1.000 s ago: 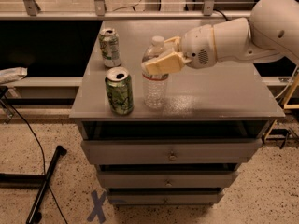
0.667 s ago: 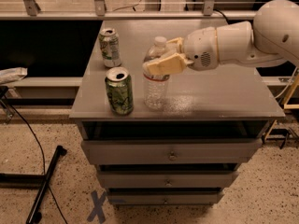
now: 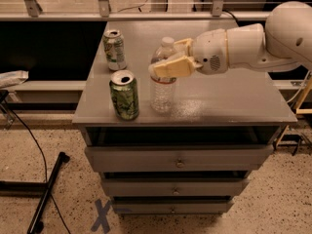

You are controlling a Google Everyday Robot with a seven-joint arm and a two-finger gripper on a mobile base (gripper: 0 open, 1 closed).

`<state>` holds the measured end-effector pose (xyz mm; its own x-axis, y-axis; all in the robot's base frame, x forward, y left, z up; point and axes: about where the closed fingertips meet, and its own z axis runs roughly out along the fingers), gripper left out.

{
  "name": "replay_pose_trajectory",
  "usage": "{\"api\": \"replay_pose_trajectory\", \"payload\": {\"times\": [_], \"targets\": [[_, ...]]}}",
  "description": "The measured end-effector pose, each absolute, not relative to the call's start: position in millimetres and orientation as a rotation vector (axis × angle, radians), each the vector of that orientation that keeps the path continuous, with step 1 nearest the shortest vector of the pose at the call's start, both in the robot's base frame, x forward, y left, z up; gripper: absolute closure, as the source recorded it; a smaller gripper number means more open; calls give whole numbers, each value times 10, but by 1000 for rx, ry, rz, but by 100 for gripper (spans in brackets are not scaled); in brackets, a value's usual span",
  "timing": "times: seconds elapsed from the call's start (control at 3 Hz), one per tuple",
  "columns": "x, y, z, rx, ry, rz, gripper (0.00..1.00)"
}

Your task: Move water bottle near green can

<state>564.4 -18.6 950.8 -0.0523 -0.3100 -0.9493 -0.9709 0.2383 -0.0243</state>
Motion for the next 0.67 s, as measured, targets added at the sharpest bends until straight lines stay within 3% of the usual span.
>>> {"api": "replay_pose_trajectory", "payload": {"times": [0.33, 0.67], "targets": [[5635, -151, 9512, -1247, 1551, 871, 0], [5634, -150, 9512, -1247, 1551, 871, 0]]}}
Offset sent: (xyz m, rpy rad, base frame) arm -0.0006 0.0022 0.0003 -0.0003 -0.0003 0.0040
